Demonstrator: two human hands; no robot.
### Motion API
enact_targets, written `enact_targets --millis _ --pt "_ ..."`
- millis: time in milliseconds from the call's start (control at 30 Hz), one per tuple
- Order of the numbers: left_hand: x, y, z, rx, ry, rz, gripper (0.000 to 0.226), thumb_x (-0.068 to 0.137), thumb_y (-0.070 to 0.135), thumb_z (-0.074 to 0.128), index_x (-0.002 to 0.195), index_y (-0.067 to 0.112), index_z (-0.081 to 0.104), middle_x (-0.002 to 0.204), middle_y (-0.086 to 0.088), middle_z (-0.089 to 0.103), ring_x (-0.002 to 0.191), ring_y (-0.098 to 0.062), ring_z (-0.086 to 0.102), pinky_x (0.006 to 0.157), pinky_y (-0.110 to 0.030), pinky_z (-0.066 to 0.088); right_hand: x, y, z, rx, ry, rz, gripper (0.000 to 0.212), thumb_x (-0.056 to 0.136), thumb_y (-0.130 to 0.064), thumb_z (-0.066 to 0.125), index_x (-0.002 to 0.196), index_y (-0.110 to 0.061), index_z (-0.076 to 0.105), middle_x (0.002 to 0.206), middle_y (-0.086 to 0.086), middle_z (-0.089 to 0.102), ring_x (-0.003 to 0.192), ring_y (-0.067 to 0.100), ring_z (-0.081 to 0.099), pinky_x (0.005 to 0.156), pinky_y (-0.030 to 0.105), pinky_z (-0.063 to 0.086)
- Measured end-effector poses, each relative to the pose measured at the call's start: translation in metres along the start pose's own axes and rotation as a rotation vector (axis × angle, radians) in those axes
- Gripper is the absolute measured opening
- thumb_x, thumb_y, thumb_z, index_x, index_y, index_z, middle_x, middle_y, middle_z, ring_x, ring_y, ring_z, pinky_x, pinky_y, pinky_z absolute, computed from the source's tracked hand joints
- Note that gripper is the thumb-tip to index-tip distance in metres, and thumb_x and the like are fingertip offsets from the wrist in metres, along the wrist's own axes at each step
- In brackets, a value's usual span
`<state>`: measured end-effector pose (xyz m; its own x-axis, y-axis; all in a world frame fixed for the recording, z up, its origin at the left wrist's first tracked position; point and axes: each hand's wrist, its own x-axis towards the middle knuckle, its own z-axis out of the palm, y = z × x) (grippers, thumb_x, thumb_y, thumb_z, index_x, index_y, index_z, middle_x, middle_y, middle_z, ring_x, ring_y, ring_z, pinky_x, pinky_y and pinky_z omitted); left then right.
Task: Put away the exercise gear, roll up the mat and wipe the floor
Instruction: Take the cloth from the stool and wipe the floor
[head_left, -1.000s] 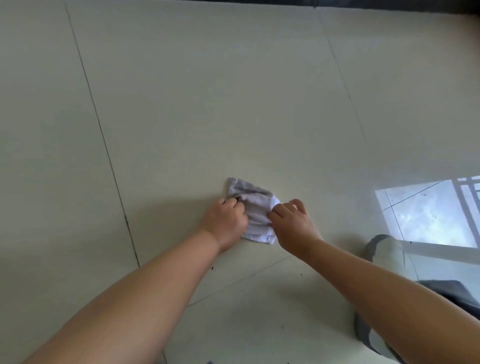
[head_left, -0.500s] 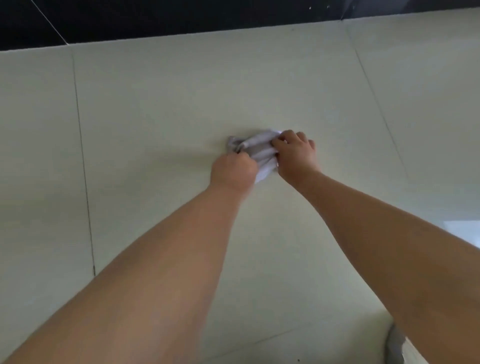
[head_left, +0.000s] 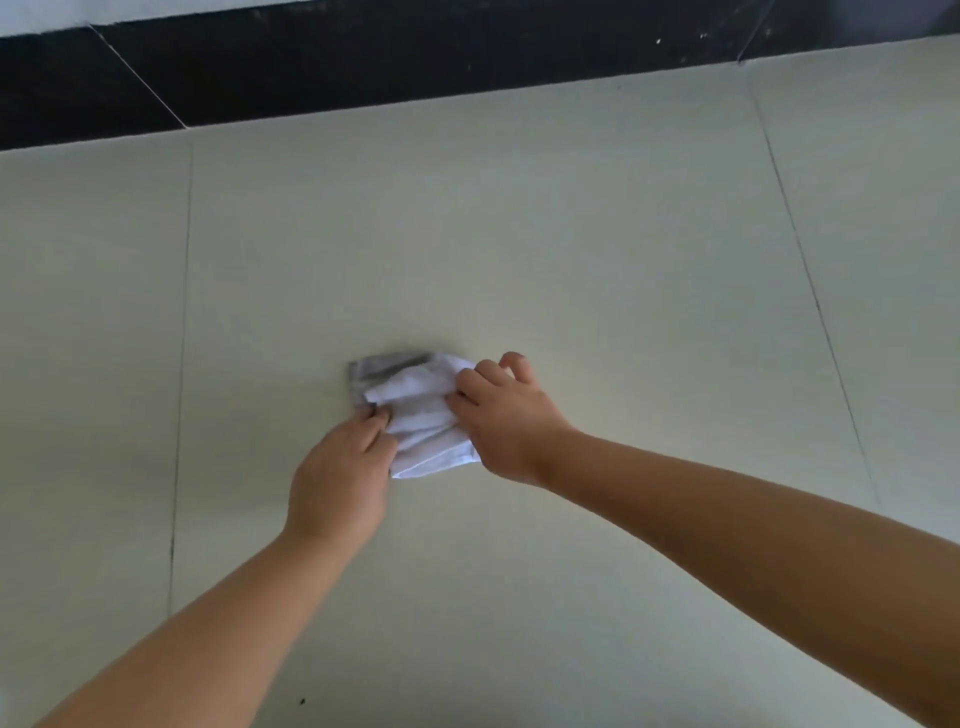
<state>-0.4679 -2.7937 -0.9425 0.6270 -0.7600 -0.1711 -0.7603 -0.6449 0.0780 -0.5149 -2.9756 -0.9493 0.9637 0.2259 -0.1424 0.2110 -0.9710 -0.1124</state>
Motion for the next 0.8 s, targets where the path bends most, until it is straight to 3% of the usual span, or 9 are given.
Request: enact_targets --millis 167,300,400,467,533,600,633,700,800 --pt "0.054 0.055 -0.004 -0.093 0.031 0.141 0.032 0.065 0.013 0.040 0.057 0.008 0.070 0.081 -0.009 0.077 0.073 -0.024 0.075 0.056 -0.022 0.056 -0.050 0.067 -0.002 -0.015 0.104 0.194 0.019 0.049 -0.008 0.070 0.068 -0.012 0.070 0.072 0.004 0.065 0.061 0.026 0.063 0.079 0.036 0.028" --pt "0.127 0.096 -0.013 -0.090 0.028 0.196 0.030 0.056 0.014 0.039 0.046 0.009 0.067 0.056 -0.005 0.069 0.049 -0.021 0.067 0.043 -0.017 0.049 -0.053 0.120 -0.010 0.049 0.114 0.485 0.030 0.063 -0.010 0.042 0.069 -0.009 0.071 0.076 0.010 0.067 0.066 0.032 0.065 0.078 0.044 0.043" --pt "0.173 0.099 -0.028 0.041 -0.022 0.163 0.010 0.038 0.014 0.053 0.032 0.011 0.061 0.036 0.001 0.056 0.032 -0.014 0.056 0.033 -0.011 0.037 -0.027 0.143 -0.031 0.097 0.030 0.689 0.031 0.074 0.001 0.048 0.096 -0.005 0.068 0.109 0.014 0.061 0.101 0.035 0.055 0.093 0.043 0.032" --pt "0.194 0.093 -0.042 0.160 0.053 0.149 0.013 0.041 0.020 0.060 0.031 0.013 0.063 0.033 0.002 0.054 0.029 -0.009 0.055 0.032 -0.010 0.036 0.000 0.151 -0.040 0.108 -0.056 0.755 0.038 0.082 -0.001 0.048 0.119 -0.008 0.058 0.130 0.011 0.047 0.120 0.030 0.040 0.098 0.037 0.027" --pt "0.200 0.076 -0.053 0.219 0.034 0.026 0.012 0.056 0.022 0.073 0.059 0.010 0.076 0.058 -0.002 0.070 0.055 -0.015 0.071 0.049 -0.017 0.051 0.037 0.149 -0.046 0.136 -0.116 0.750 0.045 0.086 -0.002 0.047 0.130 -0.009 0.048 0.139 0.008 0.037 0.128 0.027 0.033 0.100 0.038 0.028" --pt "0.203 0.043 -0.051 0.200 -0.084 -0.078 0.025 0.088 0.004 0.053 0.108 0.002 0.068 0.107 -0.014 0.069 0.102 -0.032 0.066 0.082 -0.036 0.053 0.077 0.137 -0.049 0.171 -0.121 0.683 0.048 0.088 -0.003 0.045 0.135 -0.012 0.043 0.143 0.004 0.032 0.132 0.023 0.028 0.102 0.038 0.028" --pt "0.200 0.022 -0.051 0.163 -0.122 -0.139 0.030 0.092 -0.001 0.044 0.117 -0.001 0.061 0.117 -0.017 0.063 0.112 -0.037 0.060 0.088 -0.042 0.050 0.094 0.127 -0.049 0.189 -0.119 0.647 0.048 0.089 -0.004 0.044 0.137 -0.013 0.041 0.145 0.002 0.030 0.133 0.021 0.027 0.103 0.039 0.028" --pt "0.176 -0.022 -0.050 0.184 -0.116 -0.229 0.028 0.091 -0.005 0.044 0.113 -0.006 0.059 0.118 -0.022 0.061 0.111 -0.041 0.058 0.087 -0.047 0.048 0.117 0.098 -0.051 0.203 -0.127 0.555 0.049 0.092 -0.008 0.042 0.140 -0.016 0.037 0.146 0.000 0.028 0.135 0.019 0.024 0.105 0.039 0.026" --pt "0.131 -0.058 -0.038 0.206 -0.059 -0.151 0.021 0.069 -0.018 0.060 0.089 -0.015 0.066 0.097 -0.033 0.066 0.081 -0.049 0.066 0.065 -0.050 0.055 0.126 0.050 -0.042 0.206 -0.113 0.417 0.050 0.093 -0.011 0.042 0.142 -0.012 0.032 0.146 0.000 0.028 0.136 0.019 0.024 0.105 0.037 0.026"
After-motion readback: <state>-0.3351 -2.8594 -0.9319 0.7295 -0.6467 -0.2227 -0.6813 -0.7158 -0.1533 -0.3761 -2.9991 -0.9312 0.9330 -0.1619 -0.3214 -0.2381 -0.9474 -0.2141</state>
